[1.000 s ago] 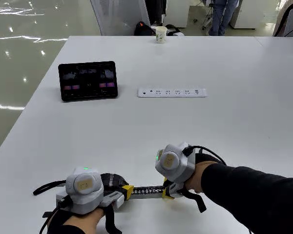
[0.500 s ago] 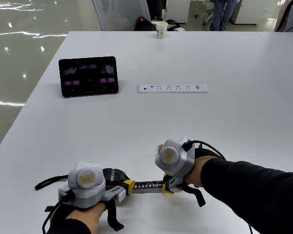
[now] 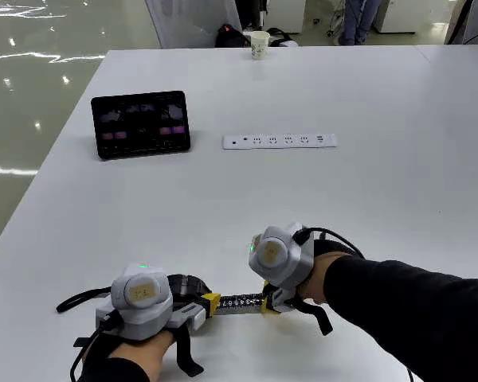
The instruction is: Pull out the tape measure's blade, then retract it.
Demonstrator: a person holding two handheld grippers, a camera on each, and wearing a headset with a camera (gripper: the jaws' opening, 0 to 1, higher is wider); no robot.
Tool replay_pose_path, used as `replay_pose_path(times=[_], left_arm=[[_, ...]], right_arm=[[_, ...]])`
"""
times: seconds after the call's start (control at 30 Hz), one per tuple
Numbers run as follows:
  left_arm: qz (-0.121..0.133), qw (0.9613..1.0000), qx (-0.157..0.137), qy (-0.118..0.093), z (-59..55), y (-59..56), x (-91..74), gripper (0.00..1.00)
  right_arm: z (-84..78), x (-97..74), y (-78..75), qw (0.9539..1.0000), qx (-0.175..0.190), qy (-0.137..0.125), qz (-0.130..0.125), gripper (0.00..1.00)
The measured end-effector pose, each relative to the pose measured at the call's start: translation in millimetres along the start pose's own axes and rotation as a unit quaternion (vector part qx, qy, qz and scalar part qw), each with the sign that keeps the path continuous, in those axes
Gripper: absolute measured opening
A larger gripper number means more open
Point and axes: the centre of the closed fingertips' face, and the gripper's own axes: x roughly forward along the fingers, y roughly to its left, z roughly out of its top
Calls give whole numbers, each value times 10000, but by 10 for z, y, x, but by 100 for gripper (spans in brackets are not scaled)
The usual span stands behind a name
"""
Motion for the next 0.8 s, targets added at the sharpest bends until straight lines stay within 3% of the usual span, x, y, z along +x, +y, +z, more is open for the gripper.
replay_pose_path(times=[0.8], left_arm=[[-32,10000,-25,-25,2,6,18,62]], right_arm=[[81,43,2,10000,50,-64,-16,11]])
